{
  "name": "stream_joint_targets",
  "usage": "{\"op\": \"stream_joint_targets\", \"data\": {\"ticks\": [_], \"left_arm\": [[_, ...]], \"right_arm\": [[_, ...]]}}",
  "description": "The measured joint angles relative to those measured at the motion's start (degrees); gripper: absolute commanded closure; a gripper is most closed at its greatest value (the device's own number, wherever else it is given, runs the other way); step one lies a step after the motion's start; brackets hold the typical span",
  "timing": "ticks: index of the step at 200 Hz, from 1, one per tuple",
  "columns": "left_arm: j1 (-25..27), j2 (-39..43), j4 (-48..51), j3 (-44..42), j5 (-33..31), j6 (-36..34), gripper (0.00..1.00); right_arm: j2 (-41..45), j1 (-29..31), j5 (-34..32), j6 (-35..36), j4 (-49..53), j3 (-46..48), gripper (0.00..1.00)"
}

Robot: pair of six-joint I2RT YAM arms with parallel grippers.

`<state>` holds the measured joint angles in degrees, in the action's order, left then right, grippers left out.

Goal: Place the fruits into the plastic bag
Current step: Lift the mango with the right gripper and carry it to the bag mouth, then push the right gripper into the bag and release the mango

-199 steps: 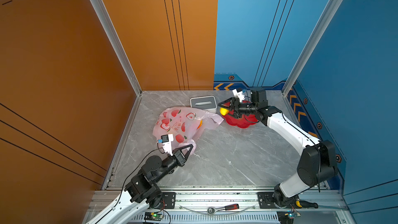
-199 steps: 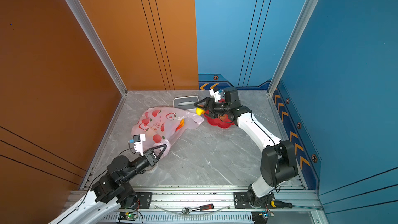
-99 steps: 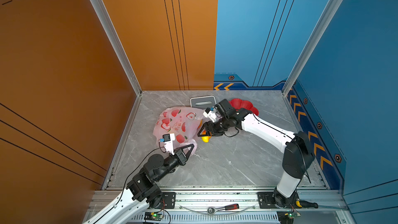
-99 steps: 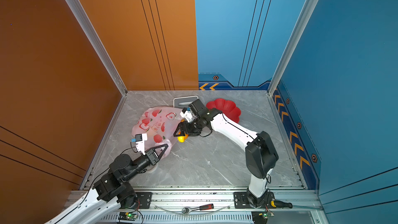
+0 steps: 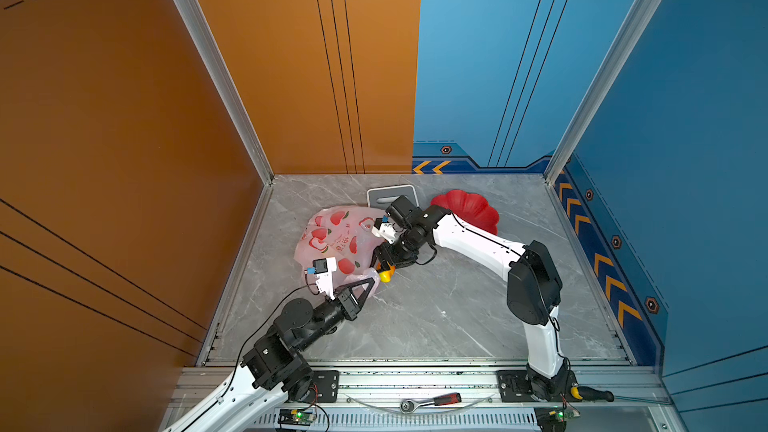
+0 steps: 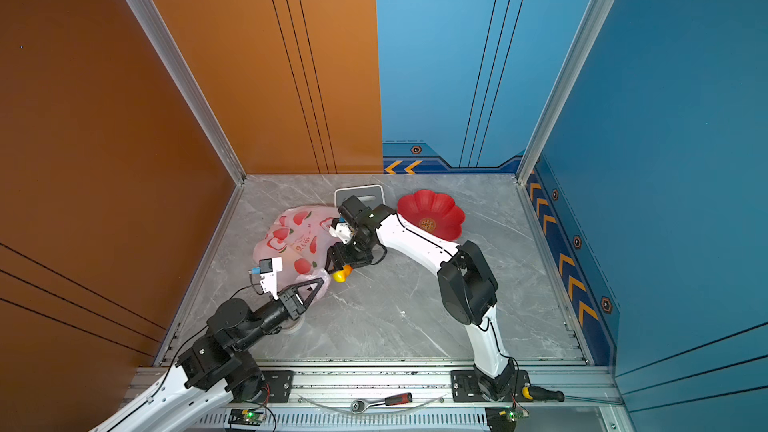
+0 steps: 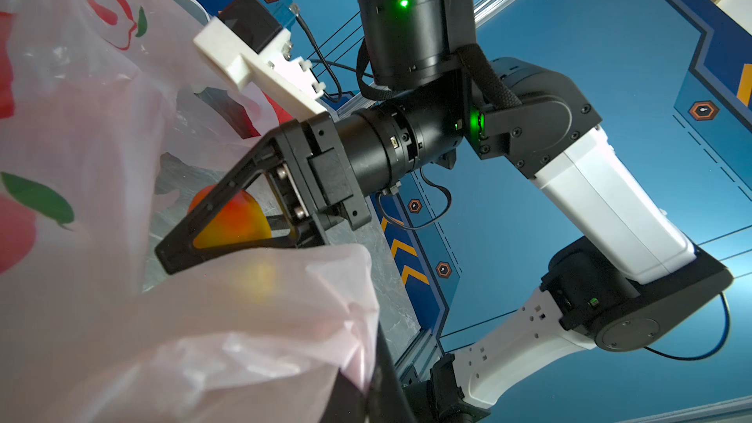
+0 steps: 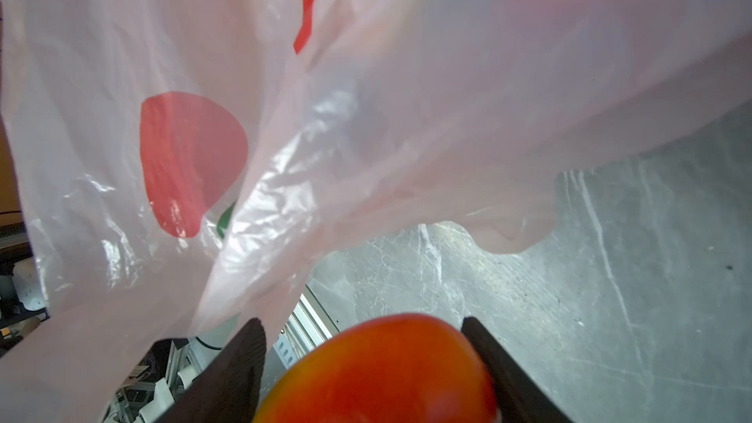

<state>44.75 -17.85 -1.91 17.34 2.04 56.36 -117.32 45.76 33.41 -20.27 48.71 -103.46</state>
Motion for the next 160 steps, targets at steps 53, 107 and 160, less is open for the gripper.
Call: {"op": "stream_joint_targets", "data": {"ticks": [53, 107, 160], "left_arm": [[0.0, -0.5, 0.0, 0.7, 1.6, -1.1, 1.0], [0.3, -0.5, 0.0, 0.8, 2.1, -1.5, 1.0], [0.9, -0.5, 0.0, 0.8, 2.5, -1.5, 1.0]], "right_arm": [[-4.7, 0.0, -0.7, 1.3, 3.7, -8.1, 0.29], [-12.9, 0.0, -1.2, 0.7, 6.9, -16.3, 0.3], [-19.3, -0.3, -2.4, -2.8, 7.8, -26.4, 0.3]]}}
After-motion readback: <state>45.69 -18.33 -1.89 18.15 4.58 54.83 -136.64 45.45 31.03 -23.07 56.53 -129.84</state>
